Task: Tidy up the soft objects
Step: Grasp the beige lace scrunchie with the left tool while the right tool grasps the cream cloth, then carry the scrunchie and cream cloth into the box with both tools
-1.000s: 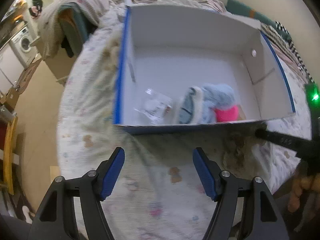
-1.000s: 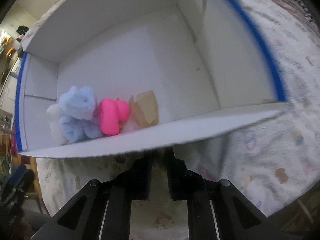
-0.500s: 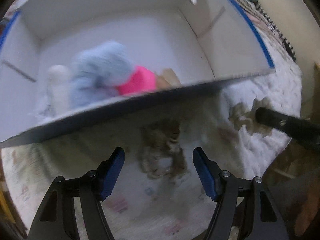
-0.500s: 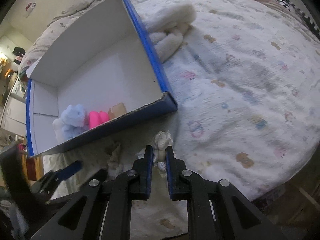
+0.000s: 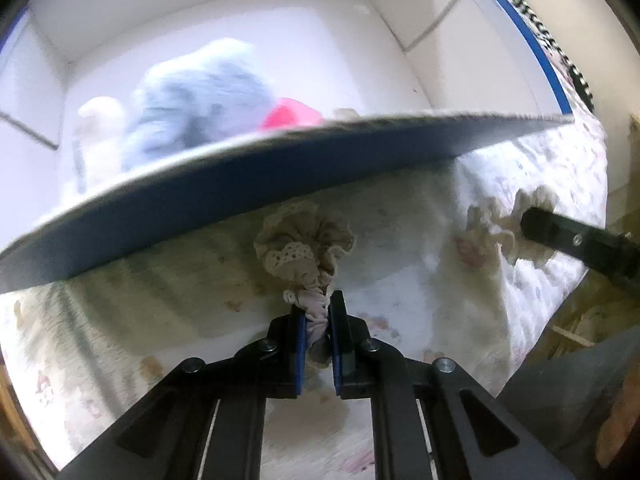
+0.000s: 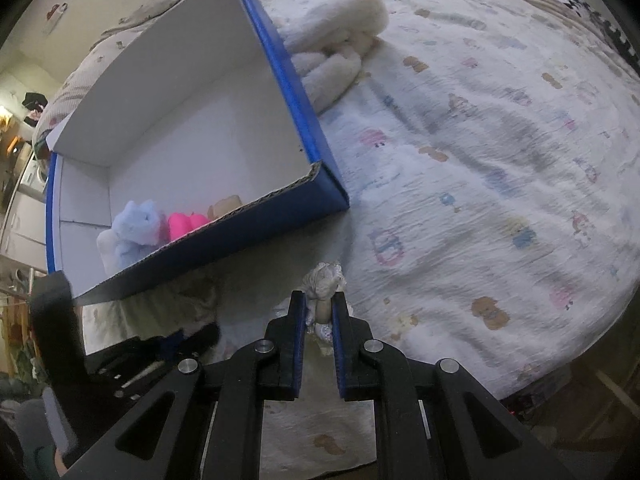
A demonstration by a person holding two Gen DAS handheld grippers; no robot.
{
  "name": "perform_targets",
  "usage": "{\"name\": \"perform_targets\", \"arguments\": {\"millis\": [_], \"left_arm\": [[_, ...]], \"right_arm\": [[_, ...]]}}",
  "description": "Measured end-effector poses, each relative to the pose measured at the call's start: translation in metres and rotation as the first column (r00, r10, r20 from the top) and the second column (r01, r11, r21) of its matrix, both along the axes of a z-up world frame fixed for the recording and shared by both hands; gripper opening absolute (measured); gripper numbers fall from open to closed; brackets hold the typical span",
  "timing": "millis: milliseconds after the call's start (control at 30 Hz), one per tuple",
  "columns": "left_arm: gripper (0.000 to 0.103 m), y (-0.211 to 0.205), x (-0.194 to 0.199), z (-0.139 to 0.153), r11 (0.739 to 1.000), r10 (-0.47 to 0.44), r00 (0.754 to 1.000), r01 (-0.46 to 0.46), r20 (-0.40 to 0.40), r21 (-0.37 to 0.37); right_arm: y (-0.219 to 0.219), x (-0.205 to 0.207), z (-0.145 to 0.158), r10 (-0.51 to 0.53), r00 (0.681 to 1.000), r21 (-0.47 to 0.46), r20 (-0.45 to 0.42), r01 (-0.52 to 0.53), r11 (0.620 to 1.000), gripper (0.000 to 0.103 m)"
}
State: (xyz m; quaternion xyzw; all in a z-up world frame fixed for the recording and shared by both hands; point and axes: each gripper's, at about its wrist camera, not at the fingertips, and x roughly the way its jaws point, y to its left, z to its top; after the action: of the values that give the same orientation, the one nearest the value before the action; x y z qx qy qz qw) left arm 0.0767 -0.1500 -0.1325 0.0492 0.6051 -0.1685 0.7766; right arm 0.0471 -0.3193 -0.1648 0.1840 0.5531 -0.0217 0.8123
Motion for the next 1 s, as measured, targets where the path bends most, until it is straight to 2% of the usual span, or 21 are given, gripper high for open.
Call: {"name": "perform_targets", "arguments": {"millis": [200,533,600,833,1000], "left_arm": [[0.009,0.027,-0.010,0.018,0.998,0.053,0.998,-0.053,0.036,-0.016],[0.010,0.095,-0.026,0.039,0.987,0.155,0.984,-0.158,0.092,0.028],[0.009,0.111,-0.031,0.054,0.983,0.178,0.978,-0.182,0.108,0.026],[0.010,0.146,-0.056,0.122,0.980,0.197,0.951,-0.195,0.239,-0.032],[0.010,0.132,-0.053,0.149,0.979,0.204,0.930,-0.196,0.305,-0.057]], "right_arm": [[0.011,0.002,-0.005,0.022,1.000,-0.005,-0.014,-0.022,1.000,0.014],[0.045,0.017,-0.013,0.115,0.993,-0.007,-0.032,-0.115,0.993,0.014],[0.053,0.019,-0.010,0.141,0.990,-0.007,-0.028,-0.141,0.990,0.014],[0.075,0.017,-0.001,0.226,0.974,0.004,-0.015,-0.226,0.974,0.014],[0.078,0.008,0.026,0.262,0.964,0.030,0.040,-0.263,0.964,0.014]]}}
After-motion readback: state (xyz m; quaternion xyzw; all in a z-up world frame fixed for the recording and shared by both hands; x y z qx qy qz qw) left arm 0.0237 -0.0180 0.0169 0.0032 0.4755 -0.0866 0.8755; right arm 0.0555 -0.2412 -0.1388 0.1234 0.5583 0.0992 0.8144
